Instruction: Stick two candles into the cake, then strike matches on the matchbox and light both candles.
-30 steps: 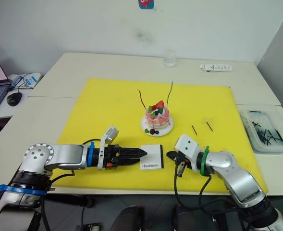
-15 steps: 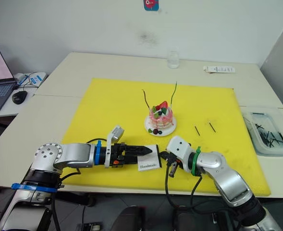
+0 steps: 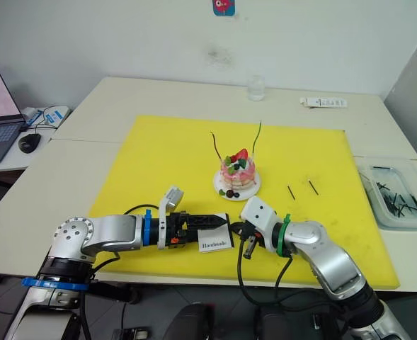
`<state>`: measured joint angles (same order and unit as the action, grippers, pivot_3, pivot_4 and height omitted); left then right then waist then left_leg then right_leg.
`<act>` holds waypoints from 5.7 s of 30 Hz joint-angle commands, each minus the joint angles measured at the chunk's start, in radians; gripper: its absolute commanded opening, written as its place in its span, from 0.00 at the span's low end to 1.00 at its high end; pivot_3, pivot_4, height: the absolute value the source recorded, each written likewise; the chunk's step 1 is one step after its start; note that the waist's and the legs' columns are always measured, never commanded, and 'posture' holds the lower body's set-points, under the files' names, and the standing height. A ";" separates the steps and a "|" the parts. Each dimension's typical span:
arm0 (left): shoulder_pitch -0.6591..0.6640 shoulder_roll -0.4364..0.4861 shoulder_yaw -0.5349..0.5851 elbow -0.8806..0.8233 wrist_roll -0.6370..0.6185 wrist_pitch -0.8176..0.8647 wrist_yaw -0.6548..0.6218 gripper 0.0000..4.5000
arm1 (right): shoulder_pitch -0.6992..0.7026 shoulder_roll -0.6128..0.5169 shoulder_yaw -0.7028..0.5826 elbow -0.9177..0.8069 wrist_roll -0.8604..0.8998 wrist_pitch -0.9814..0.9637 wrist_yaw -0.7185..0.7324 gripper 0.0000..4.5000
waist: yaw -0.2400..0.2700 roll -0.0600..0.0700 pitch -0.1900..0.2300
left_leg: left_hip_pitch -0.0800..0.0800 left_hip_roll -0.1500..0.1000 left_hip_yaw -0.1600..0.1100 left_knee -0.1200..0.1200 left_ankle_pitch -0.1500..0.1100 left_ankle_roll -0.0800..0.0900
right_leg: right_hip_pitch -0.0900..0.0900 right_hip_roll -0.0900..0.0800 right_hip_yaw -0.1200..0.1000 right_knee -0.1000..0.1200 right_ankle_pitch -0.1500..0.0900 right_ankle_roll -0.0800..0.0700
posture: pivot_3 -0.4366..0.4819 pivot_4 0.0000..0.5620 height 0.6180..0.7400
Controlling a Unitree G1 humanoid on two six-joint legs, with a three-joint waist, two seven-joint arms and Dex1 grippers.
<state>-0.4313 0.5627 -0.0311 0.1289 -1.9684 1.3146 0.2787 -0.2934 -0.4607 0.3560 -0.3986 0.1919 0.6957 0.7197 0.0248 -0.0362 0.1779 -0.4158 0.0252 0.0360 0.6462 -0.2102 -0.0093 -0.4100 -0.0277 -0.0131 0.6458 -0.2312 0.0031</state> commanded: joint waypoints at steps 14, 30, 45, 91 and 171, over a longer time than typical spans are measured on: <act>0.058 -0.019 -0.008 -0.060 -0.004 -0.015 0.022 0.99 | -0.034 0.050 -0.030 -0.028 0.077 0.064 -0.013 0.00 | 0.000 0.000 0.000 | 0.000 0.000 0.000 -0.001 0.000 0.000 | 0.000 0.000 0.000 -0.001 0.000 0.000 | 0.48 0.27 1.00; 0.086 0.021 -0.030 -0.082 -0.004 -0.034 0.033 0.91 | 0.013 -0.028 -0.179 -0.030 0.035 0.027 -0.125 0.00 | -0.003 0.000 0.000 | 0.000 0.001 0.000 -0.003 0.000 0.000 | -0.002 0.001 0.000 -0.001 -0.002 -0.003 | 0.48 0.27 1.00; 0.096 0.040 -0.024 -0.087 -0.004 -0.041 0.026 0.00 | 0.038 0.031 -0.180 -0.076 0.049 0.057 -0.171 0.00 | -0.006 0.000 0.000 | -0.001 0.002 0.001 -0.003 -0.001 -0.001 | -0.003 0.002 0.000 0.000 -0.003 -0.003 | 0.48 0.27 1.00; 0.160 -0.029 0.168 -0.476 0.301 -0.298 -0.553 0.00 | 0.038 0.147 -0.379 0.366 -0.065 -0.360 -0.384 0.42 | -0.017 0.000 0.001 | -0.010 0.004 0.000 -0.002 -0.001 -0.001 | -0.011 0.008 0.001 0.001 0.000 0.001 | 0.48 0.27 1.00; -0.064 -0.155 0.061 -0.428 0.974 -0.422 -0.717 0.00 | -0.322 -0.121 -0.192 -0.034 0.182 0.027 0.000 0.01 | -0.026 0.002 0.002 | -0.011 0.004 -0.001 -0.001 -0.001 -0.001 | -0.011 0.009 0.000 0.001 0.001 0.003 | 0.48 0.27 1.00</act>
<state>-0.4772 0.4174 0.0246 -0.2644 -0.9862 0.8916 -0.4242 -0.5898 -0.5815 0.1719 -0.3958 0.3748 0.7315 0.7179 -0.0014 -0.0341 0.1799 -0.4270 0.0287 0.0352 0.6450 -0.2110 -0.0099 -0.4215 -0.0182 -0.0131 0.6472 -0.2303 0.0062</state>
